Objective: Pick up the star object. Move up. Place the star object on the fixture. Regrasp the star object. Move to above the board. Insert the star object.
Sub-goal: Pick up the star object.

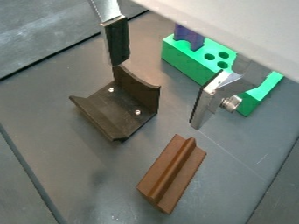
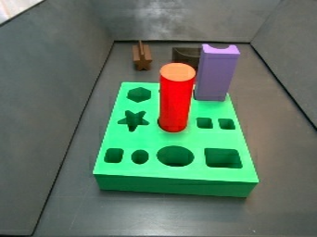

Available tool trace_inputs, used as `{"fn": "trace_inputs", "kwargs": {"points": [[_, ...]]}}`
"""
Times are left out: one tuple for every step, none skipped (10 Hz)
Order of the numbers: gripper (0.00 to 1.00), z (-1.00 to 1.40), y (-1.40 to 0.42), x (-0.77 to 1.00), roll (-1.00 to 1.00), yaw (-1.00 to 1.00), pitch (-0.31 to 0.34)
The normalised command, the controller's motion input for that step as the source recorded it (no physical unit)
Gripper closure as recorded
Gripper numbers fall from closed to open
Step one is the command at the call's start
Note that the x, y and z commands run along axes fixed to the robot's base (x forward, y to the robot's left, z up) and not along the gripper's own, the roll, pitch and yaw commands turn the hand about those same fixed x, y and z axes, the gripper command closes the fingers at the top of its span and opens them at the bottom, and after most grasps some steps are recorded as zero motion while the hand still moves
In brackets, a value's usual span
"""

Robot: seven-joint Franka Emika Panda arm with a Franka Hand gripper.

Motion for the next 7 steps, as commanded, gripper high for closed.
{"fn": "trace_inputs", "kwargs": {"points": [[0.0,-0.55,-0.21,-0.04,0.0,0.07,-0.047],[0.0,-0.64,-0.19,-0.28,0.0,0.13,-0.104],[0.0,-0.64,-0.2,-0.25,-0.05,0.14,-0.116],[0.0,-0.47,-0.12,-0.19,-0.14,0.14,-0.129],[0.0,-0.41,-0.07,-0.04,-0.2,0.19,-0.147],[0.0,-0.45,-0.1,0.0,-0.19,0.31,-0.16],[0.0,-0.37,-0.15,0.0,-0.18,0.4,-0.156]]}}
